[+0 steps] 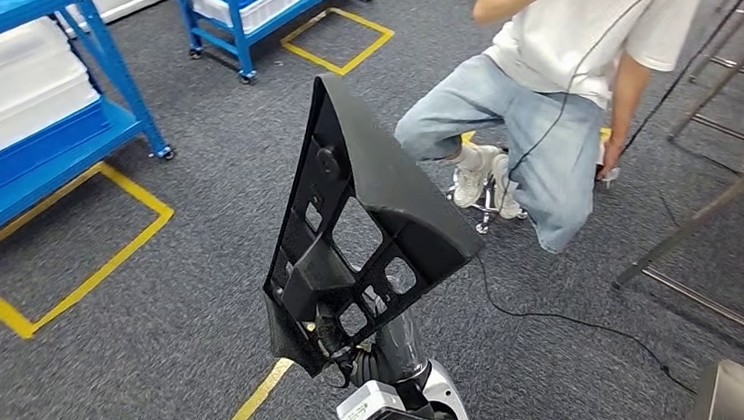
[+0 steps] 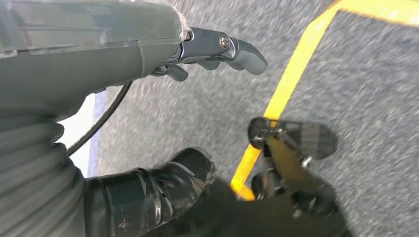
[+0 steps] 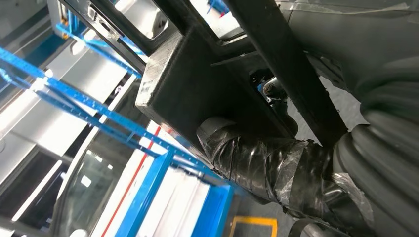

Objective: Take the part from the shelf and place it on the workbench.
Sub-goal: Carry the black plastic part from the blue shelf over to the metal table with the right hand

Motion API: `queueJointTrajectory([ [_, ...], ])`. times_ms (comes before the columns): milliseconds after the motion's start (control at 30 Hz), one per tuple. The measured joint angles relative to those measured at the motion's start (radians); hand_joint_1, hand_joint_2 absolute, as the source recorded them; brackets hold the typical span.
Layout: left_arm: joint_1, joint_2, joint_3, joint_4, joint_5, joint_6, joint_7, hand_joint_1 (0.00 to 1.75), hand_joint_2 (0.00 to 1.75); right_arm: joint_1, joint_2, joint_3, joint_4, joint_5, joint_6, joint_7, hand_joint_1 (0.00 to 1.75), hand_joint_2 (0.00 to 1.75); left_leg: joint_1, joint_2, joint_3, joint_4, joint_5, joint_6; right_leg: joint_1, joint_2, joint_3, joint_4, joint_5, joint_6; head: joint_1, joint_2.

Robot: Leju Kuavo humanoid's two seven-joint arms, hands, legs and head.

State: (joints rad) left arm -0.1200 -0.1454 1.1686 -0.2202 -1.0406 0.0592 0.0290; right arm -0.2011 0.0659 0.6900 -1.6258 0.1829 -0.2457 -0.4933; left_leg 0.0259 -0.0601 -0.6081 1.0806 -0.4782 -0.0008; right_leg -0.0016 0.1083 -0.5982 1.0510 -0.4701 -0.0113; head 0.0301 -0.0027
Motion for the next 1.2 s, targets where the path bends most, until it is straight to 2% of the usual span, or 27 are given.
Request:
queueJointTrajectory([
  [33, -0.001, 0.000, 0.000, 0.000, 0.000, 0.000, 0.000, 0.00, 1.75, 0.000, 0.000, 0.000, 0.000, 0.000, 0.000, 0.000, 1.75, 1.75, -0.001, -0.011, 0.006, -0.016, -0.001, 0.003, -0.001, 0.009, -0.006, 0.004, -0.001, 0.006, 0.000, 0.000],
  [100, -0.005, 0.001, 0.000, 0.000, -0.001, 0.000, 0.000, 0.00, 1.75, -0.001, 0.001, 0.000, 0.000, -0.001, 0.001, 0.000, 1.75, 1.75, -0.003, 0.004, 0.008, -0.022, 0.001, 0.013, -0.004, 0.028, -0.012, 0.003, 0.001, 0.018, 0.000, 0.000],
  [133, -0.006, 0.001, -0.001, 0.000, -0.001, 0.000, 0.001, 0.00, 1.75, -0.001, 0.001, 0.000, 0.000, -0.002, 0.001, 0.000, 1.75, 1.75, -0.002, 0.016, 0.011, -0.027, 0.004, 0.020, -0.003, 0.021, -0.014, 0.006, -0.001, 0.022, 0.000, 0.000],
  [200, -0.006, 0.000, -0.002, 0.000, -0.003, -0.001, 0.001, 0.00, 1.75, -0.005, 0.001, 0.001, 0.000, -0.006, 0.004, 0.002, 1.75, 1.75, 0.000, 0.041, 0.016, -0.040, 0.009, 0.032, -0.002, -0.027, -0.040, 0.055, -0.032, 0.031, 0.004, 0.000],
  [233, -0.005, 0.000, -0.003, 0.000, -0.004, -0.001, 0.001, 0.00, 1.75, -0.007, 0.001, 0.002, 0.000, -0.008, 0.006, 0.003, 1.75, 1.75, -0.001, 0.054, 0.018, -0.042, 0.010, 0.035, -0.002, -0.060, -0.066, 0.107, -0.059, 0.035, 0.006, 0.000],
  [267, -0.003, 0.000, -0.004, 0.000, -0.006, -0.002, 0.001, 0.00, 1.75, -0.009, 0.002, 0.003, 0.001, -0.014, 0.010, 0.005, 1.75, 1.75, -0.002, 0.067, 0.018, -0.044, 0.009, 0.037, -0.004, -0.081, -0.099, 0.170, -0.086, 0.039, 0.008, 0.000],
  [300, -0.002, 0.000, -0.005, 0.000, -0.007, -0.002, 0.001, 0.00, 1.75, -0.011, 0.002, 0.005, 0.003, -0.020, 0.016, 0.007, 1.75, 1.75, -0.003, 0.081, 0.018, -0.044, 0.008, 0.038, -0.006, -0.092, -0.129, 0.224, -0.105, 0.043, 0.008, 0.000],
  [333, -0.002, 0.000, -0.006, 0.000, -0.008, -0.002, 0.001, 0.00, 1.75, -0.011, 0.002, 0.006, 0.006, -0.029, 0.023, 0.010, 1.75, 1.75, -0.003, 0.094, 0.019, -0.044, 0.006, 0.038, -0.009, -0.099, -0.146, 0.253, -0.106, 0.045, 0.008, 0.000],
  [367, -0.002, 0.000, -0.007, 0.000, -0.009, -0.002, 0.002, 0.00, 1.75, -0.012, 0.002, 0.007, 0.010, -0.039, 0.031, 0.014, 1.75, 1.75, -0.003, 0.107, 0.021, -0.044, 0.003, 0.038, -0.011, -0.104, -0.145, 0.246, -0.090, 0.046, 0.008, 0.000],
  [400, -0.003, 0.000, -0.008, 0.000, -0.009, -0.002, 0.002, 0.00, 1.75, -0.013, 0.002, 0.007, 0.014, -0.052, 0.041, 0.018, 1.75, 1.75, -0.003, 0.119, 0.024, -0.044, 0.001, 0.036, -0.013, -0.111, -0.124, 0.202, -0.059, 0.046, 0.008, 0.000],
  [433, -0.004, 0.000, -0.010, 0.000, -0.009, -0.002, 0.003, 0.00, 1.75, -0.015, 0.003, 0.007, 0.017, -0.067, 0.051, 0.021, 1.75, 1.75, -0.003, 0.129, 0.028, -0.044, -0.002, 0.034, -0.012, -0.129, -0.089, 0.135, -0.023, 0.044, 0.008, 0.000],
  [467, -0.004, 0.000, -0.012, 0.000, -0.010, -0.002, 0.004, 0.00, 1.75, -0.018, 0.005, 0.007, 0.021, -0.085, 0.063, 0.024, 1.75, 1.75, -0.005, 0.138, 0.032, -0.044, -0.006, 0.030, -0.007, -0.158, -0.056, 0.070, 0.002, 0.038, 0.008, 0.000],
  [533, -0.005, 0.000, -0.015, 0.000, -0.010, -0.003, 0.006, 0.00, 1.75, -0.027, 0.013, 0.007, 0.029, -0.123, 0.088, 0.028, 1.75, 1.75, -0.009, 0.155, 0.041, -0.045, -0.012, 0.019, 0.005, -0.195, -0.021, -0.003, 0.020, 0.026, 0.008, 0.000],
  [567, -0.006, 0.000, -0.016, 0.000, -0.010, -0.005, 0.006, 0.00, 1.75, -0.031, 0.016, 0.007, 0.034, -0.141, 0.100, 0.030, 1.75, 1.75, -0.011, 0.166, 0.045, -0.047, -0.014, 0.013, 0.011, -0.196, -0.020, -0.009, 0.016, 0.020, 0.008, 0.000],
  [633, -0.008, -0.001, -0.019, 0.000, -0.011, -0.008, 0.009, 0.00, 1.75, -0.036, 0.023, 0.006, 0.041, -0.169, 0.121, 0.033, 1.75, 1.75, -0.009, 0.181, 0.057, -0.049, -0.022, 0.001, 0.009, -0.168, -0.015, -0.018, 0.019, 0.008, 0.008, 0.000],
  [667, -0.009, -0.002, -0.021, 0.000, -0.012, -0.009, 0.010, 0.00, 1.75, -0.040, 0.026, 0.006, 0.045, -0.181, 0.131, 0.035, 1.75, 1.75, -0.006, 0.168, 0.056, -0.037, -0.033, -0.004, 0.006, -0.154, -0.010, -0.024, 0.022, 0.001, 0.008, 0.000],
  [700, -0.010, -0.002, -0.022, 0.000, -0.012, -0.010, 0.011, 0.00, 1.75, -0.045, 0.031, 0.005, 0.049, -0.193, 0.140, 0.038, 1.75, 1.75, -0.004, 0.144, 0.045, -0.006, -0.052, -0.006, 0.002, -0.140, -0.004, -0.030, 0.025, -0.006, 0.007, 0.000],
  [767, -0.010, -0.003, -0.023, 0.000, -0.013, -0.012, 0.012, 0.00, 1.75, -0.056, 0.040, 0.005, 0.057, -0.213, 0.158, 0.043, 1.75, 1.75, -0.002, 0.087, -0.015, 0.114, -0.109, -0.009, -0.001, -0.113, 0.000, -0.034, 0.027, -0.015, 0.006, 0.000],
  [800, -0.009, -0.003, -0.023, 0.000, -0.013, -0.012, 0.012, 0.00, 1.75, -0.060, 0.043, 0.005, 0.062, -0.222, 0.166, 0.046, 1.75, 1.75, -0.003, 0.075, -0.051, 0.180, -0.132, -0.010, 0.000, -0.099, 0.001, -0.033, 0.026, -0.017, 0.006, 0.000],
  [833, -0.008, -0.003, -0.023, 0.000, -0.013, -0.012, 0.013, 0.00, 1.75, -0.062, 0.045, 0.004, 0.066, -0.230, 0.174, 0.049, 1.75, 1.75, -0.003, 0.069, -0.078, 0.223, -0.138, -0.011, 0.001, -0.083, 0.001, -0.031, 0.025, -0.018, 0.006, 0.000],
  [867, -0.008, -0.003, -0.023, 0.000, -0.013, -0.012, 0.013, 0.00, 1.75, -0.062, 0.047, 0.004, 0.071, -0.237, 0.181, 0.052, 1.75, 1.75, -0.003, 0.067, -0.089, 0.229, -0.122, -0.011, 0.002, -0.067, 0.003, -0.029, 0.023, -0.019, 0.006, 0.000],
  [900, -0.008, -0.003, -0.023, 0.000, -0.014, -0.012, 0.014, 0.00, 1.75, -0.063, 0.049, 0.002, 0.076, -0.243, 0.188, 0.054, 1.75, 1.75, -0.003, 0.064, -0.083, 0.199, -0.089, -0.010, 0.003, -0.051, 0.004, -0.025, 0.020, -0.018, 0.006, 0.000],
  [933, -0.009, -0.003, -0.023, 0.000, -0.014, -0.012, 0.014, 0.00, 1.75, -0.065, 0.051, 0.001, 0.080, -0.248, 0.194, 0.057, 1.75, 1.75, -0.003, 0.055, -0.064, 0.140, -0.045, -0.008, 0.002, -0.036, 0.006, -0.021, 0.017, -0.016, 0.006, 0.000],
  [1000, -0.008, -0.002, -0.023, 0.000, -0.016, -0.012, 0.015, 0.00, 1.75, -0.071, 0.055, -0.003, 0.089, -0.258, 0.205, 0.060, 1.75, 1.75, -0.001, 0.012, -0.021, 0.024, 0.010, -0.001, 0.001, -0.011, 0.001, -0.008, 0.009, -0.007, 0.006, 0.000],
  [1067, -0.009, -0.001, -0.024, 0.000, -0.016, -0.013, 0.016, 0.00, 1.75, -0.076, 0.059, -0.008, 0.097, -0.267, 0.214, 0.063, 1.75, 1.75, -0.003, -0.016, -0.005, -0.021, 0.015, 0.006, -0.003, 0.009, -0.010, 0.000, 0.006, 0.005, 0.006, 0.000],
  [1133, -0.011, -0.002, -0.025, 0.000, -0.016, -0.013, 0.016, 0.00, 1.75, -0.077, 0.061, -0.012, 0.103, -0.273, 0.219, 0.064, 1.75, 1.75, -0.003, 0.002, 0.000, -0.031, 0.017, 0.015, -0.007, 0.020, -0.015, -0.002, 0.008, 0.017, 0.006, 0.000],
  [1200, -0.011, -0.003, -0.027, 0.000, -0.016, -0.014, 0.016, 0.00, 1.75, -0.081, 0.061, -0.015, 0.107, -0.275, 0.222, 0.065, 1.75, 1.75, 0.000, 0.025, 0.007, -0.041, 0.020, 0.026, -0.003, -0.024, -0.030, 0.029, -0.013, 0.028, 0.010, 0.000],
])
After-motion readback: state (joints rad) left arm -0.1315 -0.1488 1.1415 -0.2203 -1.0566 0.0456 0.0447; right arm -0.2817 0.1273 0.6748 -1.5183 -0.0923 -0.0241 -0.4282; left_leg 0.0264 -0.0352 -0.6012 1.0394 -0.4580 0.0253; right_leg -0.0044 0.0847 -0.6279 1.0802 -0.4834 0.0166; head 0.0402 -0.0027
